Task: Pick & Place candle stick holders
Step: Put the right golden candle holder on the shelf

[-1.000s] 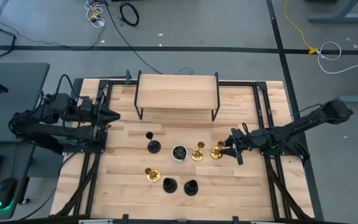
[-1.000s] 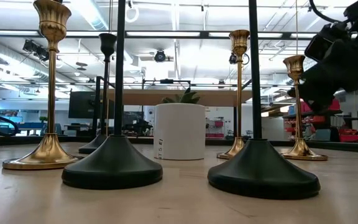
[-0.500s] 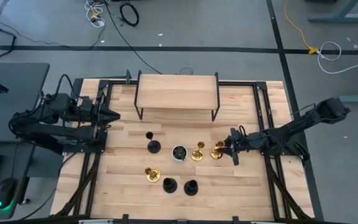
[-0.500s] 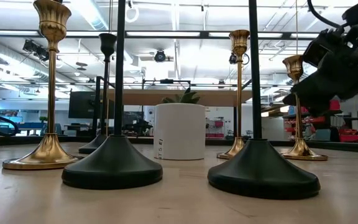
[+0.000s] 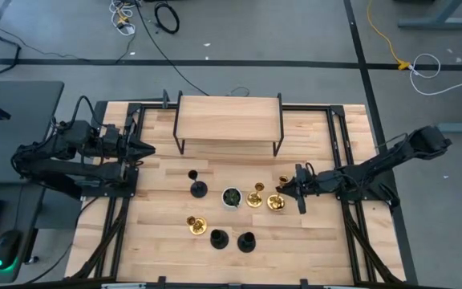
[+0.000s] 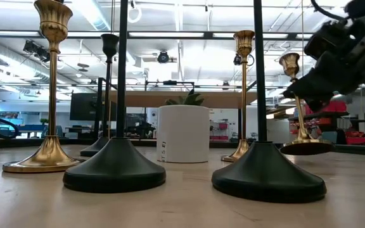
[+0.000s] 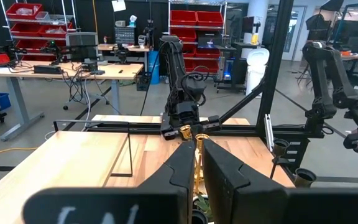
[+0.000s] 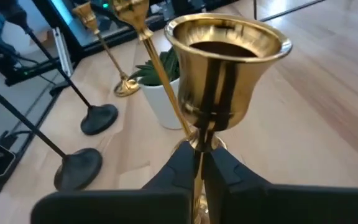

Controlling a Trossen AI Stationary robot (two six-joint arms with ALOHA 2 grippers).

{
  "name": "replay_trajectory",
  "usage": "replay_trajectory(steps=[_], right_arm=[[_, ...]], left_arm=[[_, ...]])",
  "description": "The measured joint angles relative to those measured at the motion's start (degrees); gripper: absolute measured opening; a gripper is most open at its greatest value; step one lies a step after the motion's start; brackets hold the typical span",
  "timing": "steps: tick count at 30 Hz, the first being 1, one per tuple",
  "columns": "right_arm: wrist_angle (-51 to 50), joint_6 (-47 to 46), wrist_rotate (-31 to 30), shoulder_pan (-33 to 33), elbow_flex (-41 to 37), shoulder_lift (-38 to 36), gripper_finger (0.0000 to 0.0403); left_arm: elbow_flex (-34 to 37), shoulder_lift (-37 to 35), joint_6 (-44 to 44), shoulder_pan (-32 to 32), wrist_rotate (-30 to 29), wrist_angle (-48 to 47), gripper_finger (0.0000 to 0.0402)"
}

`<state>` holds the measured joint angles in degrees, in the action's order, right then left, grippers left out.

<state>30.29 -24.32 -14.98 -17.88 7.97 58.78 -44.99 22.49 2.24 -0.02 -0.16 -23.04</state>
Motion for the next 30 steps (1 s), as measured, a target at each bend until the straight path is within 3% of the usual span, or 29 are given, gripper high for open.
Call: replay_trajectory(steps=[6,9,14,20,30], right_arm=[[-22.5,3.4,-3.2,1.6,12.4,-0.8,0.0004],[-27.5,9.1,-4.5,2.4,18.2,-0.9,0.0004],[-32.3,16.3,-5.1,5.4,26.4,-2.0,0.0004],[-37.2,18.4,-7.3,12.4,34.0,-2.3,0.0004],[-35.1,24.6,2.7,31.1,41.0,-0.4,0.0004]], left_arm=[[0.0,0.0,0.1,0.0,0.0,0.0,0.0034],[0.0,0.0,0.1,0.0,0.0,0.0,0.0034],[0.0,0.0,0.1,0.0,0.0,0.0,0.0034],[0.0,0.0,0.1,0.0,0.0,0.0,0.0034],[0.0,0.0,0.0,0.0,-0.2,0.0,0.0034]])
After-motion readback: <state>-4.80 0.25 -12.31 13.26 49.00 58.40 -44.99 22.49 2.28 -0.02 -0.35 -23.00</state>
